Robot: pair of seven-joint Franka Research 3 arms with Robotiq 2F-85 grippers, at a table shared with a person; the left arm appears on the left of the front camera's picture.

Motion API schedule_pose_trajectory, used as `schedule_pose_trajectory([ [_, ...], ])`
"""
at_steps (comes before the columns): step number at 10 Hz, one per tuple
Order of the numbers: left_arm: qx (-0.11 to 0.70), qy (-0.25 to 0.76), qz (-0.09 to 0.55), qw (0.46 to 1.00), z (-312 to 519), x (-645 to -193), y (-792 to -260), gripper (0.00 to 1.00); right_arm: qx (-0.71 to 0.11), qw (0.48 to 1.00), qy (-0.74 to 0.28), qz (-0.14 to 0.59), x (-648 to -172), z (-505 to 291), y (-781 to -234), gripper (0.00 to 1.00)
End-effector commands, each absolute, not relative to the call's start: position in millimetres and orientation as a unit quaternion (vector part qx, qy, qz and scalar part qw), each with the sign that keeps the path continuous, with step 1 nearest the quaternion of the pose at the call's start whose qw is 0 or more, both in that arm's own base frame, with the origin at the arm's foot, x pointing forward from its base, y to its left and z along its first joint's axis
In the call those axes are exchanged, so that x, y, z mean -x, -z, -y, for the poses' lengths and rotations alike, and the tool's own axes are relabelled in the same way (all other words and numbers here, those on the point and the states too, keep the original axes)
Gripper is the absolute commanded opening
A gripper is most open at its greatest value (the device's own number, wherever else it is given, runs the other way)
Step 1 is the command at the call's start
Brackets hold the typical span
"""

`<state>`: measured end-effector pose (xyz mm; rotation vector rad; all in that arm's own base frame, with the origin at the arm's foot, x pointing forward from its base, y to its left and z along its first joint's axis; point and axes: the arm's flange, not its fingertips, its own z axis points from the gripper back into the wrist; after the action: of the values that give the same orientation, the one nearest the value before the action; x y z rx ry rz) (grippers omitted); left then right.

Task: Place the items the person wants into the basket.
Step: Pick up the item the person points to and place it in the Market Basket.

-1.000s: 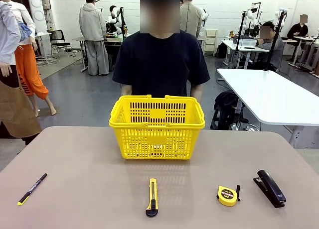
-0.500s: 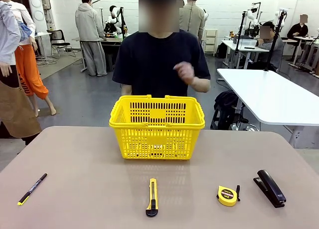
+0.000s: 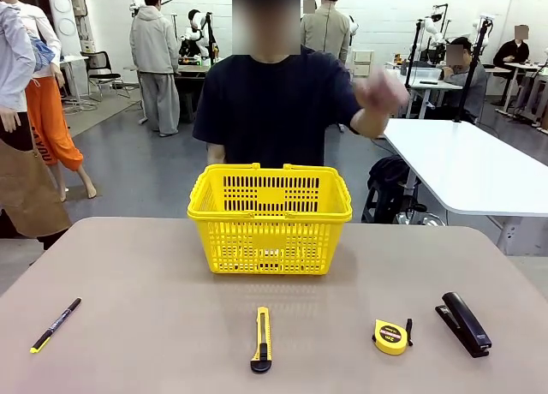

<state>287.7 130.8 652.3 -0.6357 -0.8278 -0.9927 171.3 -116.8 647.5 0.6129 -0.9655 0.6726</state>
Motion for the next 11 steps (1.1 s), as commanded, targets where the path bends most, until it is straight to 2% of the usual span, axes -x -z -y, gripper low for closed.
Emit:
schedule_pose_trajectory([
  [1, 0.293, 0.464, 0.387, 0.741, -132.0, -288.2, -652.3, 1.0, -0.286, 0.787, -0.313, 0.448, -172.6, 115.8, -645.6, 1.0],
  [11, 0.293, 0.464, 0.387, 0.741, -132.0, -288.2, -652.3, 1.0, -0.286, 0.787, -0.313, 0.448, -172.6, 115.8, -645.6, 1.0],
])
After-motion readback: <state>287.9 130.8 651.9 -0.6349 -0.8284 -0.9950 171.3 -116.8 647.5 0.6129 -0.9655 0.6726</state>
